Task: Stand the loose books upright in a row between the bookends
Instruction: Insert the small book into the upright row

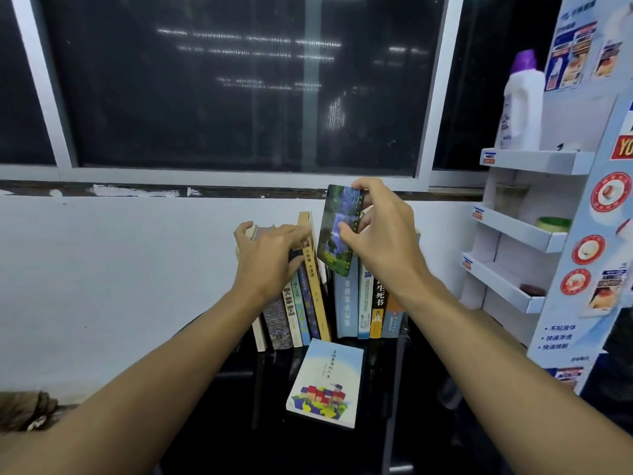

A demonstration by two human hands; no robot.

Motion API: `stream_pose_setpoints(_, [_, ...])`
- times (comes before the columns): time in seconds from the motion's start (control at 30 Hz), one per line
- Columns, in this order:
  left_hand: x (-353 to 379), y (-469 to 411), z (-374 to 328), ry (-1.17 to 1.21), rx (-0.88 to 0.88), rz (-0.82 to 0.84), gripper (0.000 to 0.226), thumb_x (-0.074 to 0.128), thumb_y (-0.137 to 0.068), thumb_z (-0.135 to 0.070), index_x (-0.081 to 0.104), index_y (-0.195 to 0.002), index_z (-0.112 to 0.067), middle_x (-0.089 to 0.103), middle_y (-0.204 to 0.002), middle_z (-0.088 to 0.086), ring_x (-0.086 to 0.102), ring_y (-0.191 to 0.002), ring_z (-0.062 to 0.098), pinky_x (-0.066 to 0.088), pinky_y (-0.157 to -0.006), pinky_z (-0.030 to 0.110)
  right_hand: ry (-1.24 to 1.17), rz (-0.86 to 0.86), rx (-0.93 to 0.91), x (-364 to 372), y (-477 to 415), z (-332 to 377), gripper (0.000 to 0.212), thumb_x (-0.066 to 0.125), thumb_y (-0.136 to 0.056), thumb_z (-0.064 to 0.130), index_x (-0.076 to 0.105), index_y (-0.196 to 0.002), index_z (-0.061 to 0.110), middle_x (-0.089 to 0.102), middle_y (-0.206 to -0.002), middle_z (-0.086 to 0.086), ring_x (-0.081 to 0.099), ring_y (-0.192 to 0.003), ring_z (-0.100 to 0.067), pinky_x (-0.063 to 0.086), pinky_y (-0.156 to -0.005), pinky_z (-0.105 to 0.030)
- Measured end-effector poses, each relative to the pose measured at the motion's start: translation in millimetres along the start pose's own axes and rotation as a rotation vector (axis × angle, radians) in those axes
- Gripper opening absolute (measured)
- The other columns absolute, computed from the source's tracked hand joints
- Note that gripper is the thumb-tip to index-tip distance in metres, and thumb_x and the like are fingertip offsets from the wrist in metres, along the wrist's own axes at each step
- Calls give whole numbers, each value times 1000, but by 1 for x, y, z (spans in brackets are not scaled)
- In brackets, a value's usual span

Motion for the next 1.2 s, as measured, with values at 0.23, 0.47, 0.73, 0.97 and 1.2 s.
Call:
stream_pose_setpoints(0.23, [1,0,4,78,-24,-22,41,70,-92,-35,59,-130,-45,69,-122,-18,61,-115,10,14,-112,48,-19,-32,-20,32,-2,-11,56,79,-85,10,52,-133,18,59,-113,4,63,-89,-17,58,-80,-38])
stream_pose_setpoints(0.47, [6,0,10,127,-66,-18,48,71,-91,-35,57,-136,-46,65,-128,-20,56,-121,5,15,-114,48,1,-54,-93,51,-1,-18,55,76,-87,9,51,-135,15,61,-122,-3,65,-94,-21,58,-80,-42])
stream_pose_setpoints(0.73, [8,1,12,161,-88,-28,47,70,-91,-33,58,-134,-48,66,-121,-21,58,-114,2,17,-113,47,-17,-70,-117,60,-10,-18,50,75,-87,6,54,-132,11,59,-121,-5,61,-91,-14,48,-75,-20])
stream_pose_setpoints(0.97, [5,0,11,185,-102,-34,42,70,-92,-32,60,-129,-49,68,-115,-19,57,-112,6,20,-109,47,-41,56,-13,86,3,-38,44,73,-89,7,53,-126,18,56,-112,2,52,-82,-9,39,-70,-15])
stream_pose_setpoints(1.2, [8,-4,14,184,-125,0,40,69,-92,-36,60,-129,-50,69,-118,-17,58,-114,12,21,-107,47,55,125,-18,100,28,-53,46,71,-89,7,51,-130,16,57,-121,-3,54,-112,-20,54,-87,-42])
Point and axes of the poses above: each hand's wrist, its own y-axis away from the middle knuckle, its own x-axis out of the palm, z = x × y, the point moved 9 cm from there along -y, towards the middle knuckle
